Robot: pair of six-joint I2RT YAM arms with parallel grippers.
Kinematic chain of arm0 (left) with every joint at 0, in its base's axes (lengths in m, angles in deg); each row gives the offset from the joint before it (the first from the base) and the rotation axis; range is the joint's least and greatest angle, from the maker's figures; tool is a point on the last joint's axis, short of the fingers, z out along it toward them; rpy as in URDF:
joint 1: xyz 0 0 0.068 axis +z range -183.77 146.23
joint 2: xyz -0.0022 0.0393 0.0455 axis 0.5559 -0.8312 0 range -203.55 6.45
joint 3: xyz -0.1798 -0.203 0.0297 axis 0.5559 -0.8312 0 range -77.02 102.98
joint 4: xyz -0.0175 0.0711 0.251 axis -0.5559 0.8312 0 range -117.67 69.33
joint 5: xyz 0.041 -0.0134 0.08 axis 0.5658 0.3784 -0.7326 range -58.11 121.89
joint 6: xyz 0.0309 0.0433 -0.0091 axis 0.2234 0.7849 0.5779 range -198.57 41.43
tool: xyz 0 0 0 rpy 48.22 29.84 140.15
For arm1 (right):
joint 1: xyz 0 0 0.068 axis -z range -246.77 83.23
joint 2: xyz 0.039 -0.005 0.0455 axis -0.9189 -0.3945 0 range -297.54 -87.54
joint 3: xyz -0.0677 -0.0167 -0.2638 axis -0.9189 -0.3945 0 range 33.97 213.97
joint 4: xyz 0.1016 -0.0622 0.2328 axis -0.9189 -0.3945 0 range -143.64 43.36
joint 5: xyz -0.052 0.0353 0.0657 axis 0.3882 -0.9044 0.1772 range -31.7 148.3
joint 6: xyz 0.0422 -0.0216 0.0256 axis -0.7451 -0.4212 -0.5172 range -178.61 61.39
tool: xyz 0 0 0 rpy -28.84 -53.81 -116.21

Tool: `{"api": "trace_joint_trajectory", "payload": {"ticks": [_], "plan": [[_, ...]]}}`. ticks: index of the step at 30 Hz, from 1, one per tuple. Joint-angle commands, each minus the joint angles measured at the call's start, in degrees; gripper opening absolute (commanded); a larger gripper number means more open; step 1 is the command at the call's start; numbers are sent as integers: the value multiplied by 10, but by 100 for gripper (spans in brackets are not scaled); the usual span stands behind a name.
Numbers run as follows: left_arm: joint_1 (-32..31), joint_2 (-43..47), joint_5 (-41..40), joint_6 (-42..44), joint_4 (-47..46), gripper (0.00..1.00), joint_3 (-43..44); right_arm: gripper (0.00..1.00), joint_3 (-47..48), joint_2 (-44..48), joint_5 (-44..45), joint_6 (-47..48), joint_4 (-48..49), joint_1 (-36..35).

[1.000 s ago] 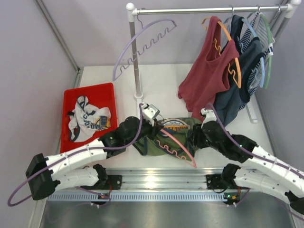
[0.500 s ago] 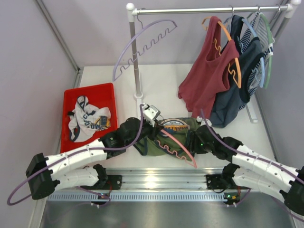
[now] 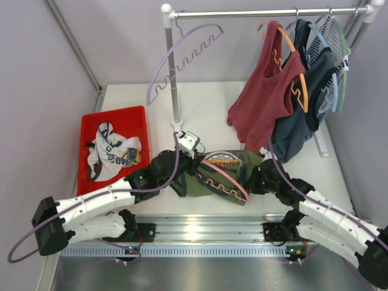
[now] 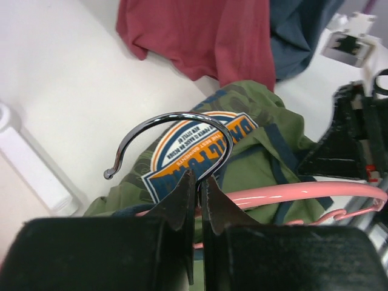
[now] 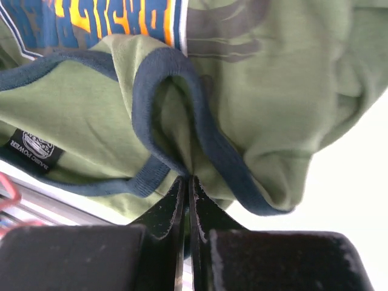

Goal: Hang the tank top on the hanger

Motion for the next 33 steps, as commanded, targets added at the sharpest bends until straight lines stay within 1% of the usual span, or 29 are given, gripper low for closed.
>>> {"api": "trace_joint_trajectory", "payload": {"ticks": [1,3,5,8,13,16,18,22,29,33], "plan": [[-3,13,-78,-1,-48,0,6,0,2,64,-8,-5,-18,22],[-3,11,-105,-4,-55,0,3,0,5,87,-1,-7,-36,30],[-3,4,-158,-21,-57,0,4,0,12,117,5,-10,-63,38],[-3,-6,-207,-40,-62,0,6,0,20,143,5,-10,-86,42],[-2,-22,-254,-59,-72,0,9,0,28,156,6,-14,-108,45],[-2,-31,-259,-59,-71,0,12,0,41,173,13,-23,-122,47],[-2,-30,-261,-58,-77,0,5,0,55,181,33,-25,-134,47],[-2,-20,-257,-56,-88,0,-7,0,105,181,62,-18,-168,55],[-1,-17,-280,-57,-75,0,-12,0,148,174,55,-6,-182,62],[-2,-21,-277,-59,-75,0,-11,0,164,178,40,-4,-179,62]]}}
